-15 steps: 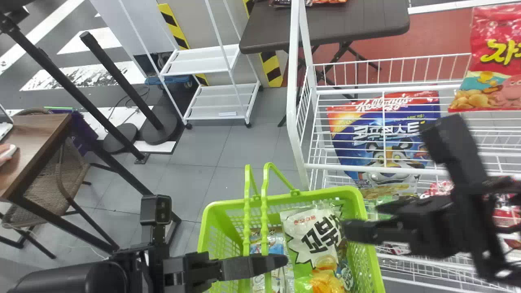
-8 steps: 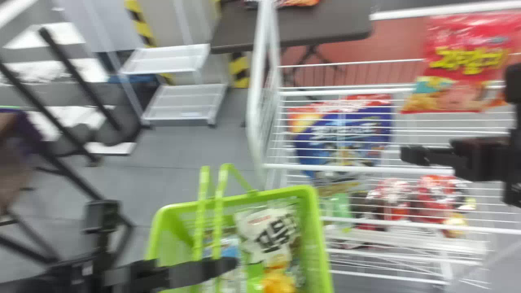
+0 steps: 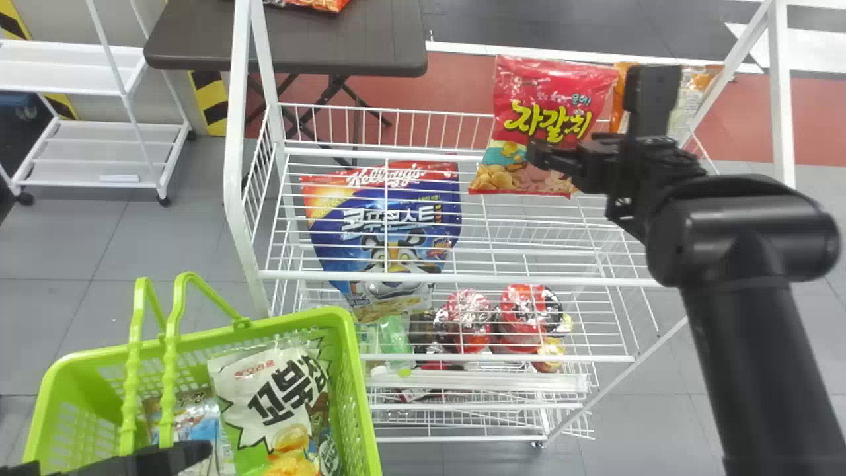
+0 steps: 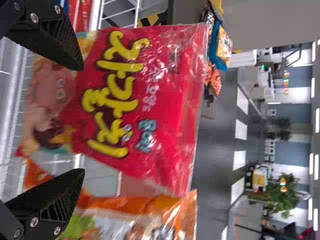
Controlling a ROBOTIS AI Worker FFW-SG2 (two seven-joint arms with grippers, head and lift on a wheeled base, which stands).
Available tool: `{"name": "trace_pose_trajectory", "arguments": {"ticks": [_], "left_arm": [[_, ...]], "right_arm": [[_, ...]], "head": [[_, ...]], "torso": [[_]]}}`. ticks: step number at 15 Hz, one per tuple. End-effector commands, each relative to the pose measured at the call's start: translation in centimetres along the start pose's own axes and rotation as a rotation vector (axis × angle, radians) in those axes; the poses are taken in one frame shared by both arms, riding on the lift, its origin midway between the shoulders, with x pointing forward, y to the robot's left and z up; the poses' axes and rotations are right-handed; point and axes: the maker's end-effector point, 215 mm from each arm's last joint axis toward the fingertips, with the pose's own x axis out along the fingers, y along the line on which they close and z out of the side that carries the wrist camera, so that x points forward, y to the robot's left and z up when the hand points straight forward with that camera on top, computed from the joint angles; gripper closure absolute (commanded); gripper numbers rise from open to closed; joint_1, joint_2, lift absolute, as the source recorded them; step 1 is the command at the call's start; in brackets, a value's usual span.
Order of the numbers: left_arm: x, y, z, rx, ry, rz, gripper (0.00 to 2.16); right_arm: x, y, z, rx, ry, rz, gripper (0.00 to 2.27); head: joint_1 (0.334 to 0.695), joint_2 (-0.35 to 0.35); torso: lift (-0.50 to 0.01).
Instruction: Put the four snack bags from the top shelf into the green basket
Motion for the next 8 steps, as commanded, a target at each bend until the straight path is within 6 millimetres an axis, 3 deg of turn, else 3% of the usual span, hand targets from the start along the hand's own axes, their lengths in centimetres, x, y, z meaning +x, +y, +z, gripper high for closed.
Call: {"name": "trace_pose_trajectory", "arguments": {"ticks": [1,2,3,4,5,8], "left_arm": [[-0.2,-0.1,-0.2,-0.008,-0.002,-0.007,2.15],[-0.3,-0.1,-0.2,-0.009,-0.003,-0.007,2.15],[-0.4,-0.1,-0.2,-0.011,-0.004,-0.006,2.15],[-0.5,0.0,-0.2,-0.011,-0.004,-0.004,2.15],[-0.5,-0.1,-0.2,-0.011,-0.004,-0.006,2.15],[-0.5,-0.2,-0.1,-0.01,-0.002,-0.009,2.15]], "right_arm": [[2.7,1.4,-0.7,-0.038,0.03,0.013,0.13],[3.2,1.9,-1.0,-0.041,0.04,0.02,0.22],[3.4,2.6,-1.2,-0.044,0.046,0.037,0.49],[3.3,3.1,-1.6,-0.056,0.05,0.048,1.21],[3.1,3.2,-1.8,-0.063,0.038,0.017,2.13],[1.4,3.4,-0.2,-0.066,-0.039,-0.022,2.25]], "head": [[0.695,-0.094],[0.695,-0.075],[0.695,-0.066],[0.695,-0.059],[0.695,-0.049],[0.695,-0.039]], "torso": [[0.0],[0.0],[0.0],[0.0],[0.0],[0.0]]}}
